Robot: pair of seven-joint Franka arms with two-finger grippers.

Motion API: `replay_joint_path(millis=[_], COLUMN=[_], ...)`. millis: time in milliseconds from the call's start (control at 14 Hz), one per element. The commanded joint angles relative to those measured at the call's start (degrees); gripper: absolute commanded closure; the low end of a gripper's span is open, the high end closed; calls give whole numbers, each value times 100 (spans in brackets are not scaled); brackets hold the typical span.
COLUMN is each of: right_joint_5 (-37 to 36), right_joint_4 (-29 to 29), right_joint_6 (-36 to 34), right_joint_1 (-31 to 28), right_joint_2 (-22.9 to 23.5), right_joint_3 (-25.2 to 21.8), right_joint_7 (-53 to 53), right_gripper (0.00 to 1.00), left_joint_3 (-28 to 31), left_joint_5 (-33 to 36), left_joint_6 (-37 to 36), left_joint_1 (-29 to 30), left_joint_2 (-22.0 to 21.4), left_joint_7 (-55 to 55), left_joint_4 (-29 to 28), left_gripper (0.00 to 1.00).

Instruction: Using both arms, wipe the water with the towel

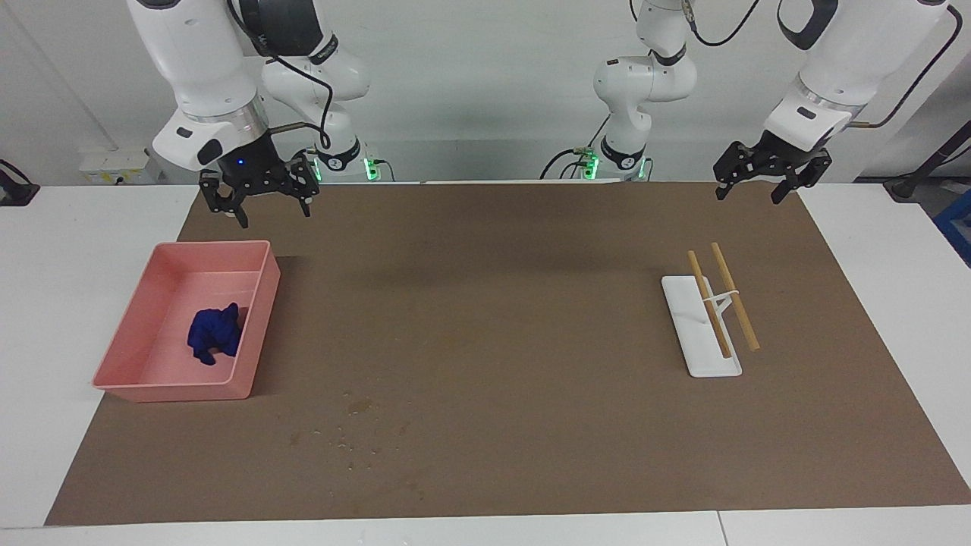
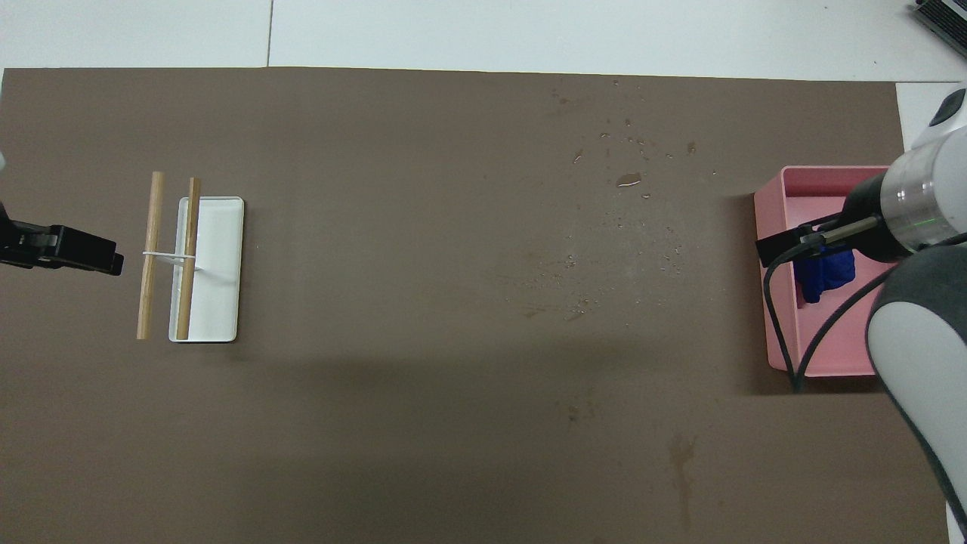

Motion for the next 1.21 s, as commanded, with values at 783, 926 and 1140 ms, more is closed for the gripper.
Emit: replay_joint_path(millis=[783,926,1140], right_joint_5=[187,187,196], right_joint_4=[42,51,51], right_joint_6=[65,38,30], right_joint_1=[-791,-722,-634], right_joint_2=[116,99,90], right_joint_3=[388,380,310], right_joint_7=[161,231,390], right_gripper=[0,0,0], left_joint_3=[-14,-14,-14], left_joint_5=[70,70,70], left_joint_6=[-39,-39,-39], left_joint_1=[10,10,10], left_joint_2=[-123,-123,-123], left_joint_7=[-67,-67,-67], left_joint_4=[-113,-113,-113], left_gripper=[0,0,0])
